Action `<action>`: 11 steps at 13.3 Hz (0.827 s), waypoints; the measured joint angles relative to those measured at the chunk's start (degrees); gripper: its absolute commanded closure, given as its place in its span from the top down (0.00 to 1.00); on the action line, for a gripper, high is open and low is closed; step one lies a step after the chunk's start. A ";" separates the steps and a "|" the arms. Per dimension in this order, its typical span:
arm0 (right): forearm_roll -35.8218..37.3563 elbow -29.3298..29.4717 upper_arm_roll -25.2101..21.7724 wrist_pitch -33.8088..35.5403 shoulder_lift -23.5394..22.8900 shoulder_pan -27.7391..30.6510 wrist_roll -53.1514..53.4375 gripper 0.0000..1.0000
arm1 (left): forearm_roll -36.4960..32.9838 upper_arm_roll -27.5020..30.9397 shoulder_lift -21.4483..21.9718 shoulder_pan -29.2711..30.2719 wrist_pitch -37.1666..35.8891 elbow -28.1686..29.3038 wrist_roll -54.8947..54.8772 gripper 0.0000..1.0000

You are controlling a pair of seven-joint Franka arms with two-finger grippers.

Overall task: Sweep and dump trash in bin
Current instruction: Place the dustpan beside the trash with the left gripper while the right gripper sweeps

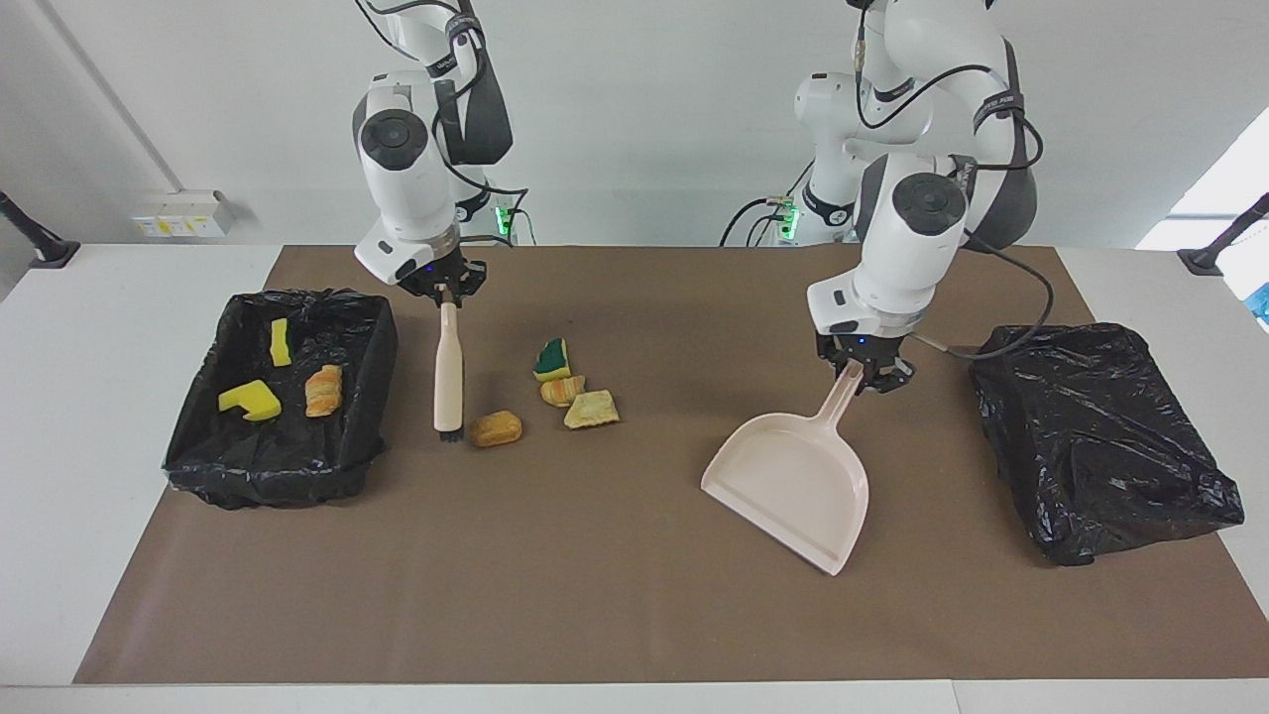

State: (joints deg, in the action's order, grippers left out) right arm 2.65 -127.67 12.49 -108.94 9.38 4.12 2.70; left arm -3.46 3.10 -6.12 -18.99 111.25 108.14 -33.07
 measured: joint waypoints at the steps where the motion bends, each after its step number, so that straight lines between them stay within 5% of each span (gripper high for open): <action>1: 1.10 -1.08 -0.05 -2.57 -0.43 0.50 -1.17 0.00 | 0.00 0.01 2.58 1.11 -0.04 3.53 -4.15 0.00; 5: -0.34 -6.20 0.20 -9.74 -1.73 1.17 -2.08 0.00 | -0.03 -0.04 8.49 4.50 2.07 14.35 -18.06 0.00; 11: -10.99 -8.64 1.00 -14.02 -4.02 -6.37 -9.05 0.00 | -0.03 -1.16 6.57 2.82 12.62 18.41 -20.07 0.00</action>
State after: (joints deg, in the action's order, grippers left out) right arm -8.34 -136.30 13.48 -122.95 5.36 -2.25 -6.35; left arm -3.49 1.94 0.45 -16.17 123.87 126.56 -53.14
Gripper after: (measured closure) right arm 0.740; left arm 0.683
